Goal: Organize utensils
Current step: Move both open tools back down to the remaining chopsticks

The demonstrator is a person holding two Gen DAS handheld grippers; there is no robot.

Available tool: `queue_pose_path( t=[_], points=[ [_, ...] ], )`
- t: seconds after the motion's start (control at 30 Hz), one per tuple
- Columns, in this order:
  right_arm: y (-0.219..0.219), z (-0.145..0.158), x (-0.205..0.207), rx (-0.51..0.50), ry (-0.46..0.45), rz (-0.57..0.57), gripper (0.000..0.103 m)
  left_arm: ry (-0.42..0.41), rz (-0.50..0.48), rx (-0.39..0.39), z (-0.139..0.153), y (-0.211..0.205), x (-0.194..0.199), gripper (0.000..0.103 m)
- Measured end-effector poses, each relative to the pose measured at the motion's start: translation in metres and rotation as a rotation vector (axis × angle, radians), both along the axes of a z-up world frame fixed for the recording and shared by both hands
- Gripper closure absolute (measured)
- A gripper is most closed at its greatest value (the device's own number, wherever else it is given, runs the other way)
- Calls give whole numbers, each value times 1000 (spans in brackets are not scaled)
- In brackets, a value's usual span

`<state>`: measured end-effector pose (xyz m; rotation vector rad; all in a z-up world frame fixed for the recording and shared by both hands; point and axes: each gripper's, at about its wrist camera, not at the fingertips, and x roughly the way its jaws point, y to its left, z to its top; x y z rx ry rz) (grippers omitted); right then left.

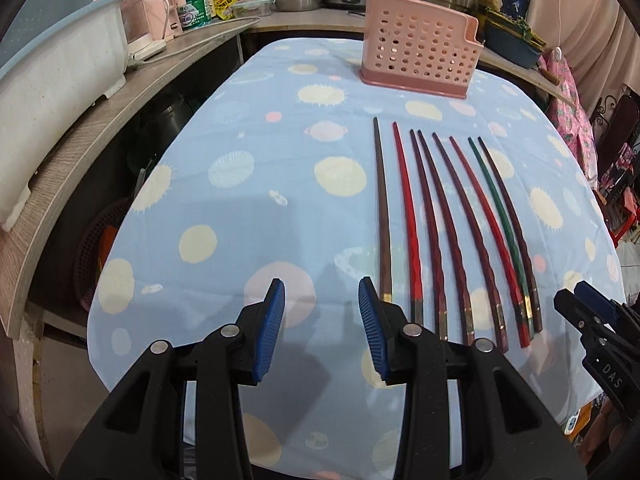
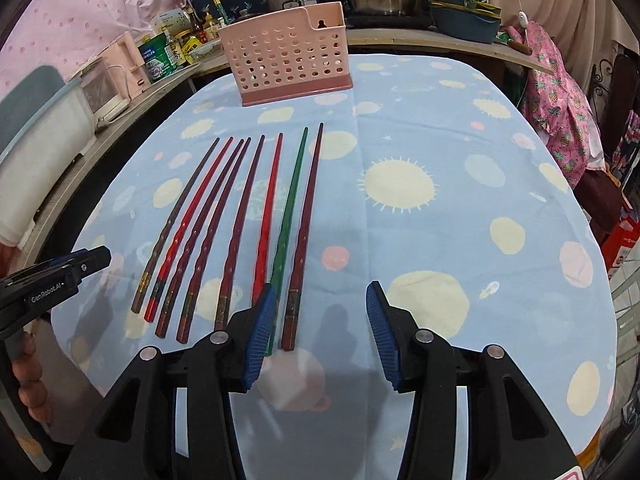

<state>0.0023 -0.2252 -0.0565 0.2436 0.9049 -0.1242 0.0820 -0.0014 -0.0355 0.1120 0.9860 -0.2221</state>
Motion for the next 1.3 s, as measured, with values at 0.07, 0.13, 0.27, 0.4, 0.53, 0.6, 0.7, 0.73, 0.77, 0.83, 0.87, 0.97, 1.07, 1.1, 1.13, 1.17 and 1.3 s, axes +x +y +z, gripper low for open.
queue_pose_path(
  t=[0.07,0.13,0.27,0.4,0.53,0.6,0.7,0.73,0.77,0.83,0.87,0.97,1.07,1.1,1.13,1.17,1.3],
  points=[
    [2,-3,1,-1,7,7,67,7,1,-5,-3,1,-3,66],
    [4,-7,3,1,16,13,74,10,1,-7,-5,2,-5,64],
    [8,-11,5,5,29,25,81,12,0,-8,-7,3,-7,62],
    [11,-15,7,15,40,37,86,20,-1,-12,-9,3,-8,62],
    [14,-19,9,12,49,50,89,24,-2,-15,-10,1,-8,62],
    [14,-21,9,15,53,50,90,27,-5,-15,-11,1,-8,62],
    [12,-22,8,11,51,47,94,31,-9,-15,-12,-1,-8,62],
    [11,-22,8,11,52,45,95,32,-9,-16,-12,-1,-8,62],
    [11,-22,8,13,51,43,95,35,-11,-17,-13,-2,-8,62],
    [9,-22,7,14,51,40,95,38,-14,-19,-14,-4,-8,62],
    [8,-22,7,12,51,38,95,39,-16,-20,-14,-4,-8,62],
    [7,-22,6,14,50,34,96,45,-25,-22,-15,-8,-9,62],
    [5,-22,6,14,50,34,96,50,-28,-28,-17,-10,-9,56],
    [5,-22,6,14,50,34,96,53,-29,-32,-19,-11,-9,55],
    [5,-22,6,14,50,34,96,57,-31,-33,-20,-12,-8,55],
    [5,-22,6,15,50,33,96,62,-33,-33,-21,-13,-8,55],
    [5,-22,6,17,50,34,96,79,-34,-35,-28,-16,-4,55]
  ],
)
